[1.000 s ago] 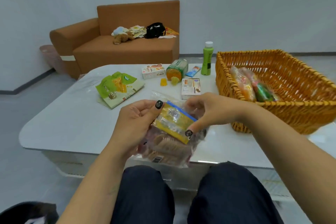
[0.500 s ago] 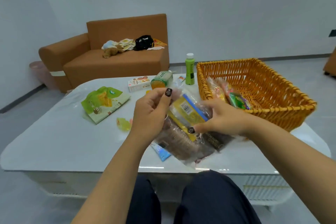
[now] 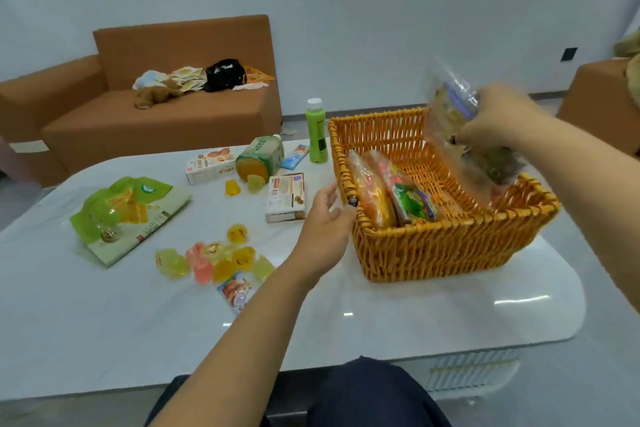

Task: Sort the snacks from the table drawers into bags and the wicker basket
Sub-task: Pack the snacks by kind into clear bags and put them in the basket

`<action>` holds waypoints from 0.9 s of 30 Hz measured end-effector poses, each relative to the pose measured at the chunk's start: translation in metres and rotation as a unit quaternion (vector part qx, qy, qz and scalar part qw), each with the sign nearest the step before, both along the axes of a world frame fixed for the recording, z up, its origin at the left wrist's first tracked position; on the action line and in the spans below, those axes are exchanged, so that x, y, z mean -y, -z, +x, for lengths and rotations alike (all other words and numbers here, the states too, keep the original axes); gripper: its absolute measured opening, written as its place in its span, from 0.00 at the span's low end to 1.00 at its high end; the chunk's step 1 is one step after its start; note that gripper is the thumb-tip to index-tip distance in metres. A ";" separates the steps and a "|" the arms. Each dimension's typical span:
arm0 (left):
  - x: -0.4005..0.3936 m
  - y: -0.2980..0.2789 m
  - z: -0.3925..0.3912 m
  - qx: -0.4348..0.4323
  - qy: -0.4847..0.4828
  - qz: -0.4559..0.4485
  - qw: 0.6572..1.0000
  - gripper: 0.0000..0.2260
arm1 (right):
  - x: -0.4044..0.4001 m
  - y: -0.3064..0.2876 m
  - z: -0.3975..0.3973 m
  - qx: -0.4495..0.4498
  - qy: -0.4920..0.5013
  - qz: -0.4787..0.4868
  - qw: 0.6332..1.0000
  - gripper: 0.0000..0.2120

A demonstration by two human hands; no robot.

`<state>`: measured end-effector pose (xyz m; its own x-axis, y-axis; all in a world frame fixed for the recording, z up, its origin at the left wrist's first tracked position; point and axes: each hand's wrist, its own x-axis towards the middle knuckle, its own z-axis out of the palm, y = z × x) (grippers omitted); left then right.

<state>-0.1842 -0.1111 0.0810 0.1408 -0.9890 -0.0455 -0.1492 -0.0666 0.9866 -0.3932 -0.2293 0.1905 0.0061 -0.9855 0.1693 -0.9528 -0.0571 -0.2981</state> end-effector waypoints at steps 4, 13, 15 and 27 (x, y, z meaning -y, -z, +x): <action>0.009 0.029 -0.013 -0.020 0.038 0.017 0.999 0.24 | 0.032 0.051 0.013 -0.068 0.019 0.073 0.995 0.15; 0.026 0.048 0.006 -0.009 0.067 0.026 0.997 0.33 | 0.058 0.103 0.038 -0.151 0.055 0.106 0.981 0.19; 0.026 0.050 0.004 -0.008 0.065 0.022 0.998 0.38 | 0.058 0.105 0.039 -0.154 0.061 0.102 0.981 0.21; 0.018 0.045 -0.006 -0.027 0.059 0.025 0.998 0.34 | 0.051 0.108 0.068 0.134 0.040 0.245 0.960 0.27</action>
